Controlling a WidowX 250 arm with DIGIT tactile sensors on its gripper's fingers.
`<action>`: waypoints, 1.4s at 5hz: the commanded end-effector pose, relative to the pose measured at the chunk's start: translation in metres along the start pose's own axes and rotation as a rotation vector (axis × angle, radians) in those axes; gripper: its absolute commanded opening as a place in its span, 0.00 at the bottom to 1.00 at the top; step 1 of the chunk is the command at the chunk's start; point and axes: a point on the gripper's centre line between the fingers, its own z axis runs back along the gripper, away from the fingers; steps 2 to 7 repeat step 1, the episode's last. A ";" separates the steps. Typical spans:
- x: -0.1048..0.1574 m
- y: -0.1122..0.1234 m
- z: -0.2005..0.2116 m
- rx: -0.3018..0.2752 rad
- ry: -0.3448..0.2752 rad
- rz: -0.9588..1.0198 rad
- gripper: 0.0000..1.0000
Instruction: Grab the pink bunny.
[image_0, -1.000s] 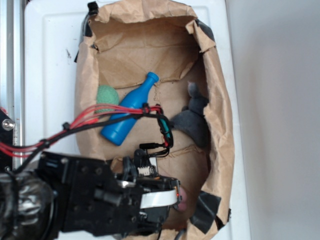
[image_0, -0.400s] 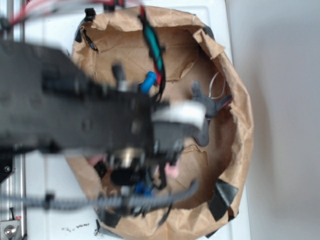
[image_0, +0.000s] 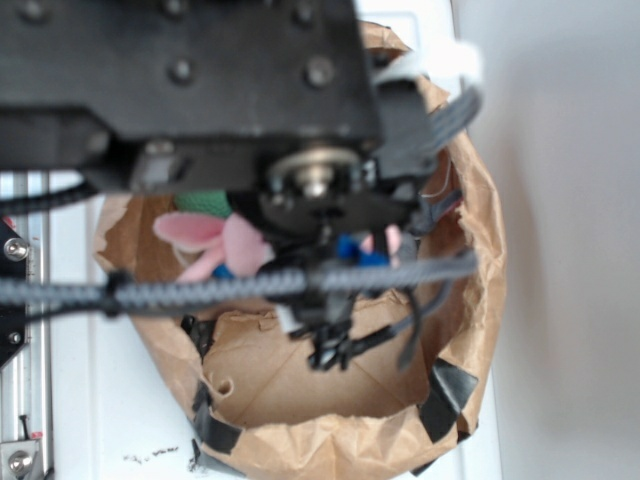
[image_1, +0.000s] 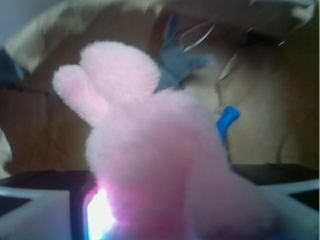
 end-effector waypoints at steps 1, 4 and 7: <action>0.009 0.016 0.036 0.113 -0.169 0.099 0.00; 0.009 0.016 0.036 0.113 -0.169 0.099 0.00; 0.009 0.016 0.036 0.113 -0.169 0.099 0.00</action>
